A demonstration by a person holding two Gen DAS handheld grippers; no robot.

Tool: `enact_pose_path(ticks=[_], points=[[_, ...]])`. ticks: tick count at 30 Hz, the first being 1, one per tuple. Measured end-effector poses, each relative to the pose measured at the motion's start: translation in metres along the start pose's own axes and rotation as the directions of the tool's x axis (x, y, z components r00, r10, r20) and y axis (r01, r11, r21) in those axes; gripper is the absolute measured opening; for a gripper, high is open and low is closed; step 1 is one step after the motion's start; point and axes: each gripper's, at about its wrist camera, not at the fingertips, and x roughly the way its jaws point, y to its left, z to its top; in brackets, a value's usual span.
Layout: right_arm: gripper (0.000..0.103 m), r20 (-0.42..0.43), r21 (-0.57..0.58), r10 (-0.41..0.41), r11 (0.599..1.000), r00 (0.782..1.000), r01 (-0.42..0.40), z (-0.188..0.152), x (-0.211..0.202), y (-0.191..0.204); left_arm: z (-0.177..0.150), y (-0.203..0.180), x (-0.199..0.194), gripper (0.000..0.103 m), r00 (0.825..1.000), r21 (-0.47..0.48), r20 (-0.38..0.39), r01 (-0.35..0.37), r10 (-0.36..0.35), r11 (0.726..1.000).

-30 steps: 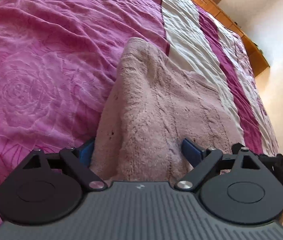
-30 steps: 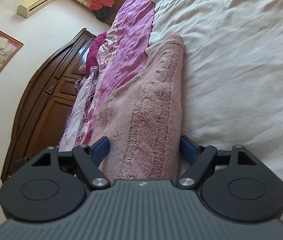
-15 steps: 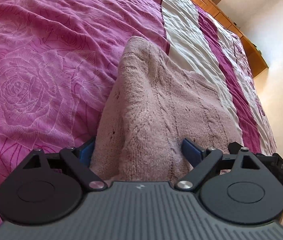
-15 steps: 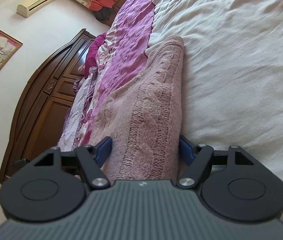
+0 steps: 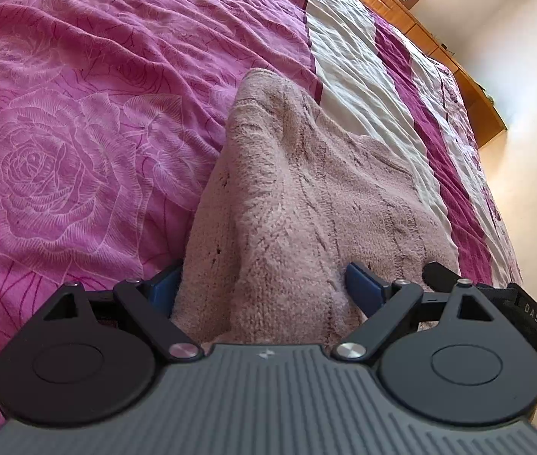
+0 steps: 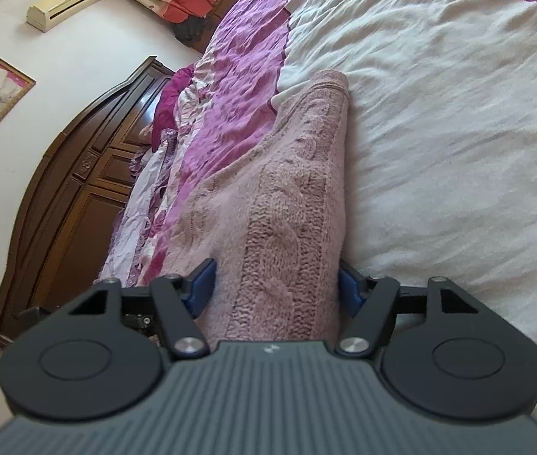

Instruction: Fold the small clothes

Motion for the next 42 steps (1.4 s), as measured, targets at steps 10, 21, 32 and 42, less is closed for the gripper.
enact_pose_path(ticks=[10,21,32,42], points=[[0.042,0.007,-0.023,0.038,0.999,0.999,-0.038,0.019,-0.008,0.022,0.003,-0.001,-0.008,0.053,0.994,-0.043,0.01,0.109,-0.109,0.993],[0.04,0.095,-0.057,0.029,0.998,0.995,-0.023,0.044,-0.089,0.036,-0.014,-0.072,-0.016,0.049,0.969,-0.009,-0.018,0.246,-0.246,0.969],[0.044,0.061,0.117,-0.184,0.977,0.981,0.176,0.003,-0.126,-0.055,-0.061,-0.101,0.016,0.054,0.966,0.004,-0.19,0.179,-0.175,0.984],[0.048,0.124,-0.003,-0.239,0.97,0.963,0.241,-0.015,-0.151,-0.025,-0.067,-0.129,-0.022,0.062,0.989,0.19,-0.139,0.077,-0.051,0.979]])
